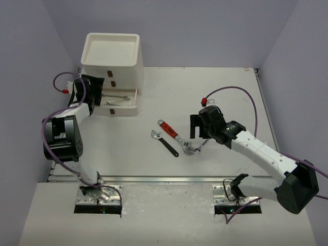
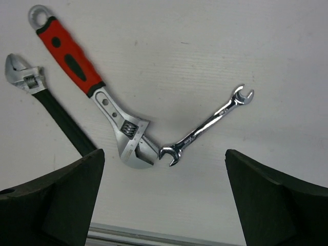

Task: Sort the tools into containers

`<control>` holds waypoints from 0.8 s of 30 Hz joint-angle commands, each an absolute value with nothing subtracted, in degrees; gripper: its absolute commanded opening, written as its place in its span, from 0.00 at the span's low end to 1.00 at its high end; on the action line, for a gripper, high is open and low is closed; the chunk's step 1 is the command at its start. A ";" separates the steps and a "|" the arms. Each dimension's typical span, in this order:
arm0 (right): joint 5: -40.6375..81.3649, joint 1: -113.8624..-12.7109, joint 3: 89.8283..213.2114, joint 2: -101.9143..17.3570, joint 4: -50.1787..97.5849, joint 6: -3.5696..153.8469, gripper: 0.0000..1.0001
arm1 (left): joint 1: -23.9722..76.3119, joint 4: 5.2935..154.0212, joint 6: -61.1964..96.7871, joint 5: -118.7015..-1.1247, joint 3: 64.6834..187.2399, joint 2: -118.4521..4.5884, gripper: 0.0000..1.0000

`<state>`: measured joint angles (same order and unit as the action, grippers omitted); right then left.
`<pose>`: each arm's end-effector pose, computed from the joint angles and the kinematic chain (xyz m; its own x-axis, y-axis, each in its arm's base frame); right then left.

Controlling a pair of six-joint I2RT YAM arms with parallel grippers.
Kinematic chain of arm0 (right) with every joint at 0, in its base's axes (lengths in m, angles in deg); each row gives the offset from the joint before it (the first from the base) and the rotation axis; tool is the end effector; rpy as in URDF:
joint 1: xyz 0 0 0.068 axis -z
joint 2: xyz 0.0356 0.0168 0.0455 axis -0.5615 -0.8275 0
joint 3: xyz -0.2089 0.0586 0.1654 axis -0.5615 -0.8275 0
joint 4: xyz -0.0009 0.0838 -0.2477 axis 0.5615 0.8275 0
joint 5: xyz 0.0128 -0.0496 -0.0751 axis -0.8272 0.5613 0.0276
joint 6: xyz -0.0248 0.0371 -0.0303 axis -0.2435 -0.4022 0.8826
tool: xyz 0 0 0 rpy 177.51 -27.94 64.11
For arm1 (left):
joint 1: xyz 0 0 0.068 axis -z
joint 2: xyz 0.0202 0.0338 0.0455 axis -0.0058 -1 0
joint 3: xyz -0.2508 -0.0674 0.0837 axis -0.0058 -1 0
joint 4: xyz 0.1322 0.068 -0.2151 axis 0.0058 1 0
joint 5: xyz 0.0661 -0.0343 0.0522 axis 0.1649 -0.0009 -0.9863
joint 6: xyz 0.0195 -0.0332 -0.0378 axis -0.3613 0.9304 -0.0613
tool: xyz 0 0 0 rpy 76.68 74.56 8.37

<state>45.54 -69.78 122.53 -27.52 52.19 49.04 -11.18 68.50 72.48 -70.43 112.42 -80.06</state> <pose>0.1981 0.1289 0.2481 -0.7271 0.1164 -0.6765 0.0015 0.9858 0.1680 0.3766 0.0734 0.2143 0.0264 -0.9262 -0.3761 -0.4929 0.3152 -0.8110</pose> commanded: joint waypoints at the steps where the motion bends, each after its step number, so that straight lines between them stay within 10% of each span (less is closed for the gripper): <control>1: 53.38 -69.14 126.57 -33.80 56.72 35.38 0.99 | -11.01 77.39 69.00 -68.73 117.89 -69.39 1.00; 16: 59.04 -67.47 134.33 -47.90 71.80 10.51 0.87 | -15.36 96.97 55.97 -62.44 126.01 -67.13 1.00; 24: 53.42 -64.02 130.07 -54.90 64.73 12.02 0.71 | -9.95 87.79 51.49 -54.09 105.64 -43.86 1.00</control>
<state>54.86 -65.09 131.51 -51.50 67.35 14.05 -13.33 92.88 55.58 -59.46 111.32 -56.97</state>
